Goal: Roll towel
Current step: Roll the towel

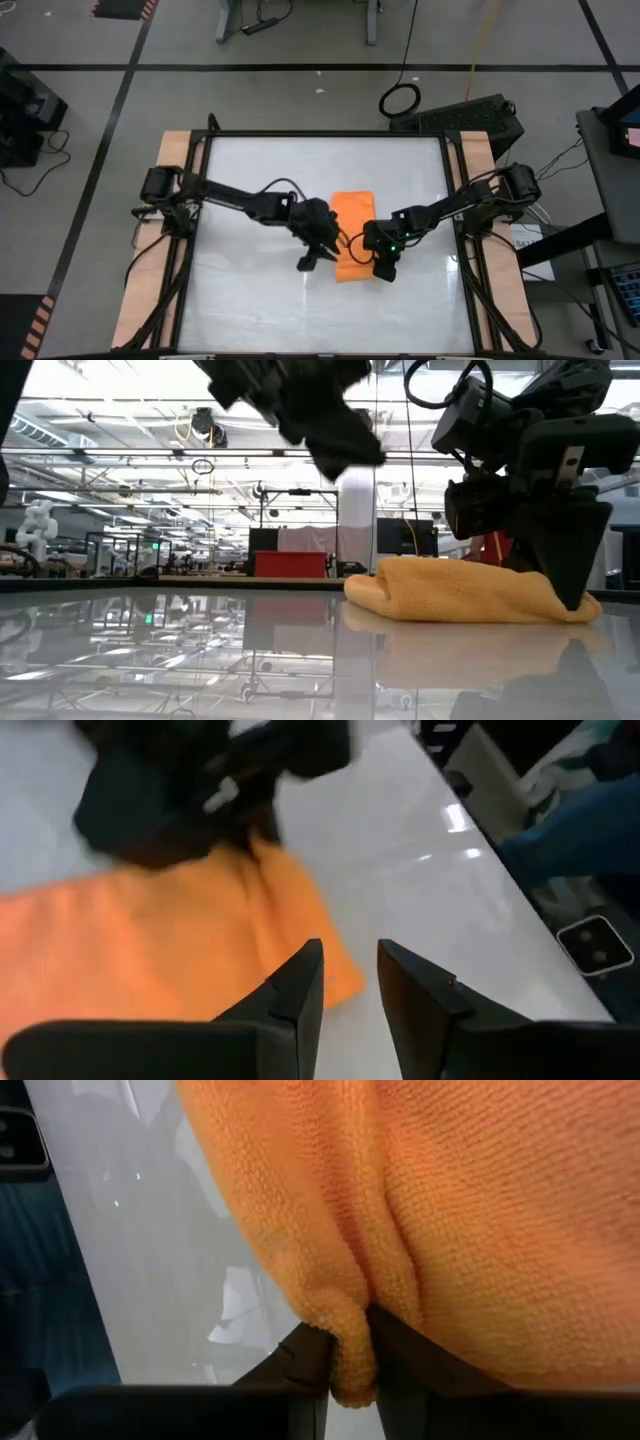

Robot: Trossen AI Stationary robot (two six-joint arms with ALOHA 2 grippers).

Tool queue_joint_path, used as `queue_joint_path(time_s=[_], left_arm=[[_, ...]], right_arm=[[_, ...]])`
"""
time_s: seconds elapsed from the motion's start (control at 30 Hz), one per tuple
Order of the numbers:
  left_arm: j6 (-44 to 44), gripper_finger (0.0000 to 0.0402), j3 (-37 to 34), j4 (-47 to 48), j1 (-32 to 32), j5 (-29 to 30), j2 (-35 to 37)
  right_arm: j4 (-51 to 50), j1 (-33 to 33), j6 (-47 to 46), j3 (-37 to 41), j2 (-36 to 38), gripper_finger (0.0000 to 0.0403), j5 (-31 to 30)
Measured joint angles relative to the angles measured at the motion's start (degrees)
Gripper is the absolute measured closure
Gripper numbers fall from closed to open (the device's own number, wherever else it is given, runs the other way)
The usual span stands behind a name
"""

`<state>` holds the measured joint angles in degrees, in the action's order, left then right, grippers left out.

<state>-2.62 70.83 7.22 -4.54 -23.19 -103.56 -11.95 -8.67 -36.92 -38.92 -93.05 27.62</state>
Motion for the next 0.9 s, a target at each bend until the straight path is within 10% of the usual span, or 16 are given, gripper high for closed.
queue_joint_path(time_s=[0.5,0.9], left_arm=[[10.96,0.015,-0.04,-7.03,-7.49,13.94,-8.2],[12.83,0.0174,-0.04,-8.52,-7.75,14.71,-12.37]], right_arm=[[0.78,0.86,0.77,0.02,-0.07,0.0344,0.15],[0.81,0.86,0.23,0.02,-0.07,0.0344,-0.16]])
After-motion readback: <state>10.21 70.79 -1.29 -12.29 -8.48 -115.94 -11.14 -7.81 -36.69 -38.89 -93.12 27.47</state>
